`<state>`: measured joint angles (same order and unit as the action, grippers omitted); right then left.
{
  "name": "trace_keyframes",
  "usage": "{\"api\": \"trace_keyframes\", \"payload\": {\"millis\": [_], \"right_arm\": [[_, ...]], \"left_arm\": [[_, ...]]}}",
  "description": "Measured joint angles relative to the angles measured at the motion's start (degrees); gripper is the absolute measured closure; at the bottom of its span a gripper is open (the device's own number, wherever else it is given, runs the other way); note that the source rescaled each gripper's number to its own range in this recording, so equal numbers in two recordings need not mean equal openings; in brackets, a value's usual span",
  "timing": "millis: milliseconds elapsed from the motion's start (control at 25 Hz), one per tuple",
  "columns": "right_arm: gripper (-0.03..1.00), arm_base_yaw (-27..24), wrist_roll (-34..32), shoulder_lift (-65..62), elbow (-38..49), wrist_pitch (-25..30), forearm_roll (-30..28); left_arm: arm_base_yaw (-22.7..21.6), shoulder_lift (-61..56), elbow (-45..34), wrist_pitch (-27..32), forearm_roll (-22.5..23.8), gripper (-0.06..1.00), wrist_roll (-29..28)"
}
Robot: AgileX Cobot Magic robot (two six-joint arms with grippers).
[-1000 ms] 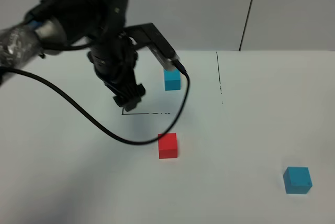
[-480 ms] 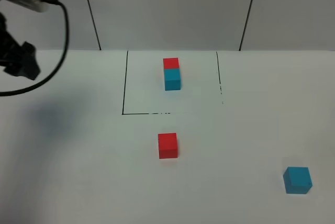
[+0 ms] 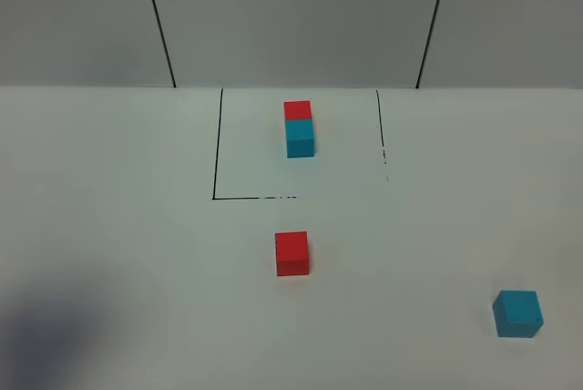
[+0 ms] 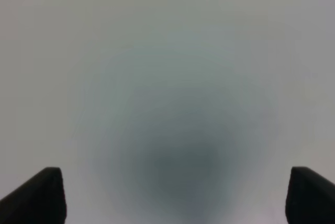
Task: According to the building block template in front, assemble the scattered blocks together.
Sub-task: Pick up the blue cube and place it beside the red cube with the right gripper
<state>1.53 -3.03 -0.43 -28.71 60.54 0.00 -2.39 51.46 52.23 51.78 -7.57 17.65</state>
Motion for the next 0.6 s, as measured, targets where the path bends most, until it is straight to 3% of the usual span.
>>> {"api": "trace_keyframes", "payload": {"millis": [320,600], "right_arm": [[-0.03,0.0,0.0,0.0,0.0,0.0,0.0],[-0.03,0.0,0.0,0.0,0.0,0.0,0.0]], "left_arm": [[0.0,-26.0,-12.5,1.1,0.1,0.00,-5.3],[0.0,-38.7,-19.2,6.8,0.1,0.04,-7.6]]}}
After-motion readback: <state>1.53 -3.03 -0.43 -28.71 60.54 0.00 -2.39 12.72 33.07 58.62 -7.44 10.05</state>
